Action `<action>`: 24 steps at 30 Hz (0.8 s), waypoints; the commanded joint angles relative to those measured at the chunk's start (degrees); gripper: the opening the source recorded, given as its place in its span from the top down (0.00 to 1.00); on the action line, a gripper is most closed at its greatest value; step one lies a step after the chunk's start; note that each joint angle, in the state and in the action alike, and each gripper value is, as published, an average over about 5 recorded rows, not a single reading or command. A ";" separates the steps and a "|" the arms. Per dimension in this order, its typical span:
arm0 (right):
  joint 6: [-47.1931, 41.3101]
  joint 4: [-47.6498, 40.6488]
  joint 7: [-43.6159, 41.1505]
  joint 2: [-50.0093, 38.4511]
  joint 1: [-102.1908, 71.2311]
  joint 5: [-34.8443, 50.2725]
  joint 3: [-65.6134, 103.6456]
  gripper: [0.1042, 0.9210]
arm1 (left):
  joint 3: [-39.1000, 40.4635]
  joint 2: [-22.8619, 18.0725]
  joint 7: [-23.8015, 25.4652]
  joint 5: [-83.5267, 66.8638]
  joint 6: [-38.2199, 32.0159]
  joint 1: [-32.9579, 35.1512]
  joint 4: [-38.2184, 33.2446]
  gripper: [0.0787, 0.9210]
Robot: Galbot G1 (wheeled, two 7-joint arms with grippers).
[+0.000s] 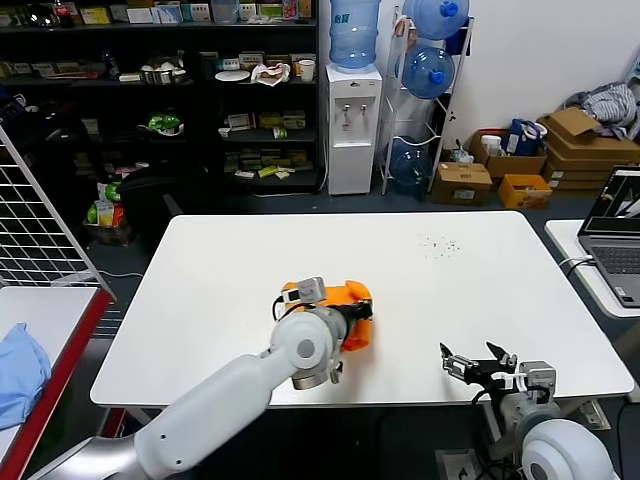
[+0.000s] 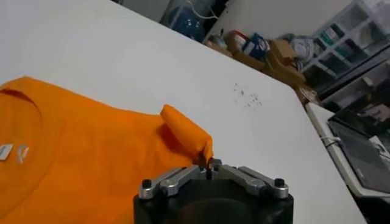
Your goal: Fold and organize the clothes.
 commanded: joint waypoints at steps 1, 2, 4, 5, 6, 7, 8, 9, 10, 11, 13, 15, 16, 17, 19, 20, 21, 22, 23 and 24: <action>3.04 7.12 -1.83 -1.08 -5.17 -0.47 6.37 0.00 | 4.64 -9.75 0.04 4.94 -0.28 -4.30 8.51 0.97; 3.12 7.75 -1.95 -1.11 -5.64 -0.49 6.62 0.00 | 4.64 -9.93 0.07 5.18 -0.29 -4.32 8.75 0.97; 3.19 8.71 -2.09 -1.01 -6.47 -0.55 6.98 0.00 | 4.64 -10.29 0.13 5.61 -0.31 -4.33 9.17 0.97; 3.23 9.02 -2.14 -0.91 -6.77 -0.61 7.09 0.00 | 4.65 -10.44 0.14 5.78 -0.33 -4.32 9.32 0.97; 3.27 9.28 -2.18 -0.81 -7.05 -0.66 7.19 0.00 | 4.66 -10.58 0.17 5.90 -0.35 -4.32 9.42 0.97; 3.30 9.47 -2.23 -0.70 -7.27 -0.72 7.28 0.00 | 4.66 -10.72 0.21 6.05 -0.37 -4.31 9.50 0.97; 3.35 9.59 -2.30 -0.61 -7.43 -0.81 7.33 0.00 | 4.67 -10.83 0.29 6.25 -0.42 -4.30 9.55 0.97; 3.44 9.68 -2.40 -0.54 -7.59 -0.90 7.37 0.00 | 4.67 -10.93 0.39 6.59 -0.46 -4.28 9.57 0.97; 3.61 9.78 -2.61 -0.48 -7.76 -1.02 7.43 0.00 | 4.67 -11.01 0.51 7.05 -0.49 -4.25 9.54 0.97; 3.98 9.88 -2.92 -0.45 -7.94 -1.19 7.51 0.00 | 4.65 -11.04 0.64 7.68 -0.53 -4.19 9.45 0.97; 5.54 10.03 -4.15 -0.41 -8.34 -1.98 7.73 0.00 | 4.41 -10.90 1.03 9.15 -0.62 -3.94 8.80 0.97; 8.21 10.11 -6.01 -0.41 -8.73 -3.39 7.92 0.00 | 3.83 -10.20 1.53 10.65 -0.71 -3.42 7.25 0.97; 9.83 10.10 -7.08 -0.42 -8.86 -4.21 7.95 0.00 | 3.45 -9.58 2.00 11.70 -0.76 -3.07 5.99 0.96; 11.36 10.04 -8.04 -0.45 -8.91 -5.04 7.88 0.00 | 3.08 -8.58 2.86 13.37 -1.00 -2.52 4.29 0.93; 13.65 9.66 -9.59 -0.51 -8.71 -6.55 7.57 0.00 | 2.35 -5.77 5.48 17.84 -1.86 -1.04 0.46 0.88; 14.72 9.25 -10.20 -0.50 -8.46 -7.19 7.32 0.00 | 1.84 -3.54 7.81 21.02 -2.72 0.15 -1.77 0.84; 15.36 8.82 -10.58 -0.47 -8.18 -7.70 7.07 0.00 | 1.25 -1.06 10.28 24.34 -3.70 1.57 -3.82 0.81; 15.84 8.26 -10.98 -0.38 -7.81 -8.06 6.84 0.00 | 0.47 1.47 12.65 27.51 -4.75 3.06 -5.68 0.78; 16.17 7.58 -11.47 -0.21 -7.34 -8.28 6.59 0.00 | -0.87 4.34 15.28 30.92 -6.02 5.19 -7.66 0.74; 16.40 6.86 -11.87 -0.03 -6.84 -8.45 6.33 0.00 | -2.42 7.03 17.53 33.95 -7.22 7.53 -9.40 0.71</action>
